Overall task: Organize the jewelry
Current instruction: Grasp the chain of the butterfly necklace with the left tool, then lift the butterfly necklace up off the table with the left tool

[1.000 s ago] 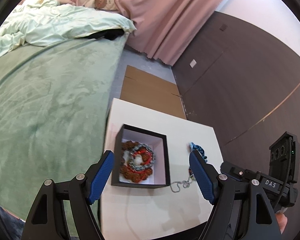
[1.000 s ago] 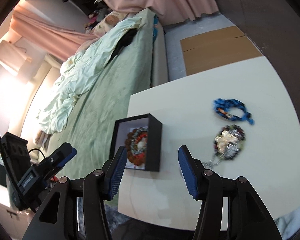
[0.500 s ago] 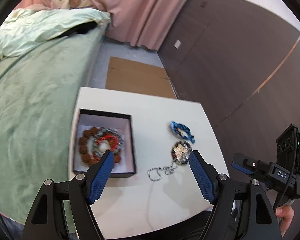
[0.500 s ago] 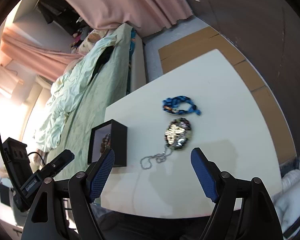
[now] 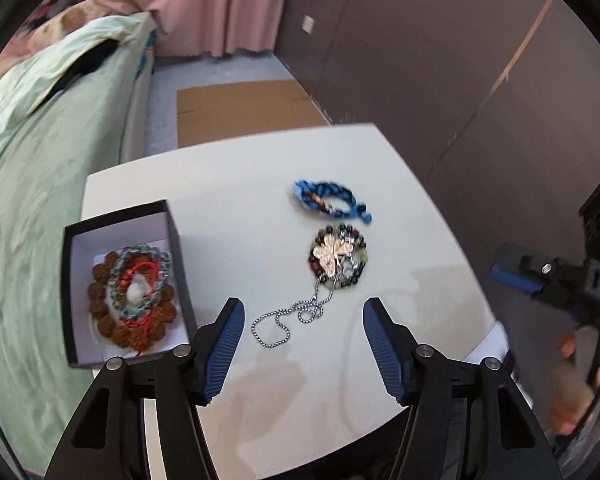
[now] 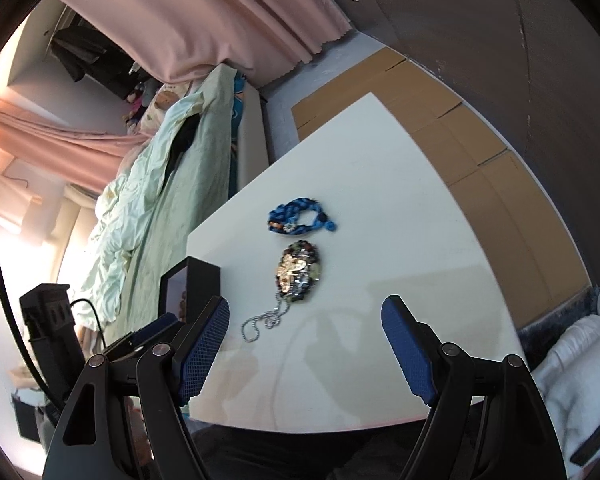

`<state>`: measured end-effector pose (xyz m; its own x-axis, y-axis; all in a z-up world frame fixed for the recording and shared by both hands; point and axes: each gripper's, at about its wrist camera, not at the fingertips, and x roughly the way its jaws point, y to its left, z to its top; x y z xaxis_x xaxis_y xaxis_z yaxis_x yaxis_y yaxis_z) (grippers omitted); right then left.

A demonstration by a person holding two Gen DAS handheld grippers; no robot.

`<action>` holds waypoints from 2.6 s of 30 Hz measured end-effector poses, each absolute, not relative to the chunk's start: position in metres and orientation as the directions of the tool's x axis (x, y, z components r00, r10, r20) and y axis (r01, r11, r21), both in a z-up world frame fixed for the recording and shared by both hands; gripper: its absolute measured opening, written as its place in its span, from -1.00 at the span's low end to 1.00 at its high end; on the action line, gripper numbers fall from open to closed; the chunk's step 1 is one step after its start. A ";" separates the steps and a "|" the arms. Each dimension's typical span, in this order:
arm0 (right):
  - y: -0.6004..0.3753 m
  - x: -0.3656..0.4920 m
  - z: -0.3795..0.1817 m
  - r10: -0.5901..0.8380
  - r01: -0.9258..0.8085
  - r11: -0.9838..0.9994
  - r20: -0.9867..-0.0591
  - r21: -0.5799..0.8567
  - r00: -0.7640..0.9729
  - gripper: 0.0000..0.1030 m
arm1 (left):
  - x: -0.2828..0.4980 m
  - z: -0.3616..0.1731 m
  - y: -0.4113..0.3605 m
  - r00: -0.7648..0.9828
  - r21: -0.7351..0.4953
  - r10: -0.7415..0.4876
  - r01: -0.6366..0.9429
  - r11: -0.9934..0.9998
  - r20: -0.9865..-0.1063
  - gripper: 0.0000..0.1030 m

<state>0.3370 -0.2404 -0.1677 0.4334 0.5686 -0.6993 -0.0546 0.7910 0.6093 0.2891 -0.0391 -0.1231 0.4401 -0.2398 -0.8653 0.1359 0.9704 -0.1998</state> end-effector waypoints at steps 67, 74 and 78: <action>-0.198 0.393 -0.183 0.625 -0.083 0.762 -0.696 0.642 0.355 0.37 | 0.306 -0.006 -0.033 0.659 -0.101 -0.241 0.243 0.965 -0.712 -0.88; -0.178 0.404 -0.199 0.605 -0.090 0.787 -0.733 0.611 0.311 -0.02 | 0.295 0.036 -0.025 0.723 -0.109 -0.252 0.239 0.965 -0.644 -0.91; -0.172 0.414 -0.205 0.577 -0.082 0.808 -0.757 0.583 0.306 -0.03 | 0.290 0.060 -0.022 0.757 -0.101 -0.252 0.241 0.965 -0.603 -0.91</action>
